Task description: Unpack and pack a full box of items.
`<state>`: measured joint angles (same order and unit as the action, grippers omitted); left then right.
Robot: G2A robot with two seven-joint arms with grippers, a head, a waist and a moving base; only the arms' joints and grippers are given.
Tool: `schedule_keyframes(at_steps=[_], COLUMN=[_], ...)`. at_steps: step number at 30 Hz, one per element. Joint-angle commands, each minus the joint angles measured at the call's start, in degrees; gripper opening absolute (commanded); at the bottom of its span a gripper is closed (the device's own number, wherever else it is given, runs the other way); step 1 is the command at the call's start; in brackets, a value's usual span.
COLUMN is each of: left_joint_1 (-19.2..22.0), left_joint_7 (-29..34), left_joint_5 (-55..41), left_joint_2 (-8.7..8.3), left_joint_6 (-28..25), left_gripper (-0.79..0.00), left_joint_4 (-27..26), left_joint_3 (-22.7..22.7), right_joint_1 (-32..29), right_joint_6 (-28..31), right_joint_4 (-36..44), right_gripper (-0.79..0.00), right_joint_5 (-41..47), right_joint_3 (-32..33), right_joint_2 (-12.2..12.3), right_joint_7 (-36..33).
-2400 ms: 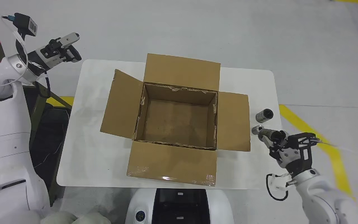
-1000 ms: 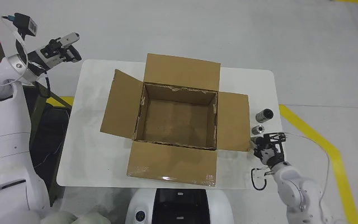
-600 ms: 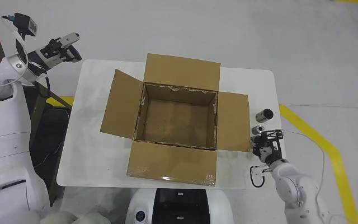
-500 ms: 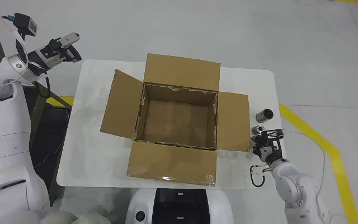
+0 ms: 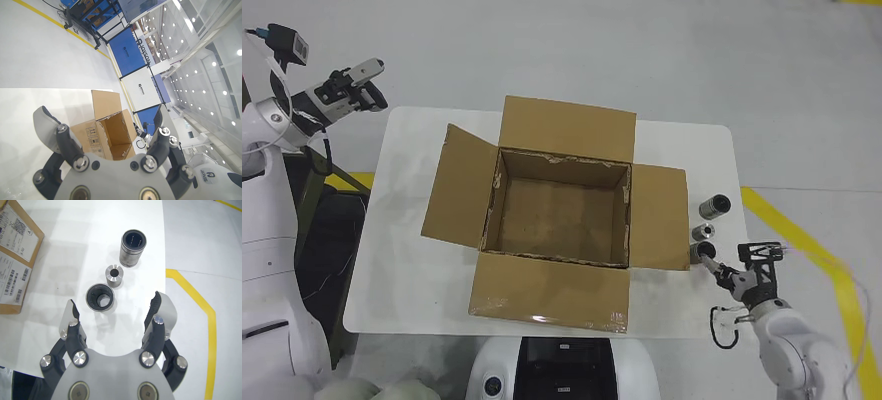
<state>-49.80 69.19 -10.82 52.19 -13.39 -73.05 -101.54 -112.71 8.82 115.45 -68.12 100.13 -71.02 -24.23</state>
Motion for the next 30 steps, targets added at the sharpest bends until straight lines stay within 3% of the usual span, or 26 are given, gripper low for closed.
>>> schedule_keyframes(at_steps=[1,7,30], left_joint_1=[0.0,0.0,0.0], left_joint_7=[0.0,0.0,0.0], left_joint_5=[0.0,0.0,0.0], left_joint_2=[0.00,0.00,0.00], left_joint_6=[0.0,0.0,0.0], left_gripper=[0.000,0.000,0.000], left_joint_4=[0.0,0.0,0.0], left_joint_3=[0.0,0.0,0.0], right_joint_1=[-1.2,-1.8,8.5], right_joint_6=[0.1,1.6,2.6], right_joint_4=[1.3,1.7,-10.9], right_gripper=[-0.046,-0.046,-0.065], right_joint_5=[-0.5,0.4,1.8], right_joint_3=[0.1,-0.6,-5.7], right_joint_2=[0.0,0.0,0.2], right_joint_7=[0.0,0.4,-2.1])
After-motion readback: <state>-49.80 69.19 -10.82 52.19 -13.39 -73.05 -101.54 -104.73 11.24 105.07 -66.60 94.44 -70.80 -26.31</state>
